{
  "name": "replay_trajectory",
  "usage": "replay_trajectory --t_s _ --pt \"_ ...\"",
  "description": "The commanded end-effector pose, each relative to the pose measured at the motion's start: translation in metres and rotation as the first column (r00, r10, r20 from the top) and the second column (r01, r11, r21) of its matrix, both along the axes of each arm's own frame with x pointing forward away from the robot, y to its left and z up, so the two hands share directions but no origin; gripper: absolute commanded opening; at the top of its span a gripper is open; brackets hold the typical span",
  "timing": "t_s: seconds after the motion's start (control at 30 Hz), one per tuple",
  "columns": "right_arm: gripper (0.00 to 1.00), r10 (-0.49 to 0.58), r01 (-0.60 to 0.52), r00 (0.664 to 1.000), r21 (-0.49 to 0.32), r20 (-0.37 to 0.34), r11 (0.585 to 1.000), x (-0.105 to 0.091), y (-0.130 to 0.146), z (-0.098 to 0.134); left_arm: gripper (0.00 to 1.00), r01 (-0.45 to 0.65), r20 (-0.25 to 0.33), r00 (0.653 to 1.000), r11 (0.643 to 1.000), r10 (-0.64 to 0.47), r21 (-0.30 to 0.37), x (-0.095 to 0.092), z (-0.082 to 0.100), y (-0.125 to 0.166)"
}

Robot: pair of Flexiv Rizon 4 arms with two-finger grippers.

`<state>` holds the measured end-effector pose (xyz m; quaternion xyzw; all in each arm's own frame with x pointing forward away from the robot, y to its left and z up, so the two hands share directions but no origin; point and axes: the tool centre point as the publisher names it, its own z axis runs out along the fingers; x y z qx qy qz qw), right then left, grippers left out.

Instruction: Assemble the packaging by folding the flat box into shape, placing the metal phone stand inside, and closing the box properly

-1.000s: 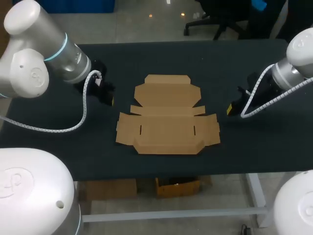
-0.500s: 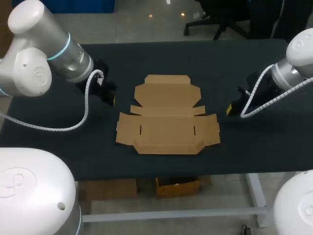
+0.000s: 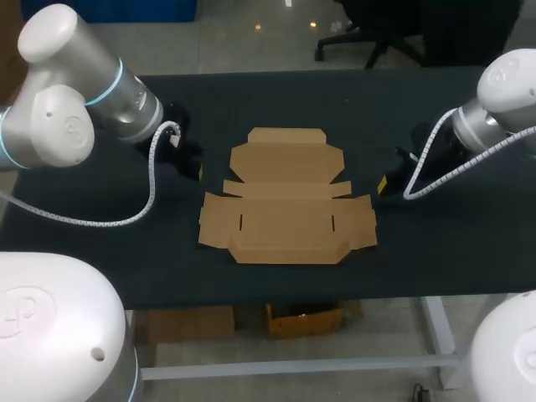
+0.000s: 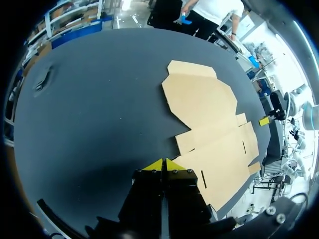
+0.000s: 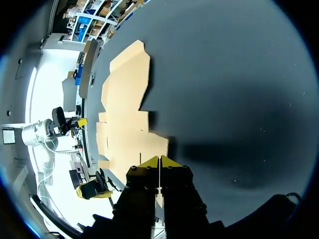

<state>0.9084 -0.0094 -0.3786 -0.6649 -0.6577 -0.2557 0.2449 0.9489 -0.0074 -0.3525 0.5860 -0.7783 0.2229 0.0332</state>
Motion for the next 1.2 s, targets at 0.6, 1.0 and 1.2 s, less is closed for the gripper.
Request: replay_trajectory --t_s 0.6,1.0,1.2 --pt "0.0 0.034 -0.034 0.999 0.034 -0.014 0.999 0.02 0.01 -0.017 0.0 0.078 -0.014 0.997 0.995 -0.079 -0.061 0.017 -0.03 -0.019" --pt "0.0 0.032 -0.031 0.999 0.047 -0.019 0.998 0.023 0.012 -0.021 0.0 0.085 -0.042 0.995 0.993 -0.088 -0.08 0.027 -0.04 -0.026" --pt "0.0 0.032 -0.031 0.999 0.053 -0.022 0.998 0.024 0.014 -0.024 0.0 0.074 -0.051 0.996 0.992 -0.079 -0.098 0.031 -0.044 -0.029"
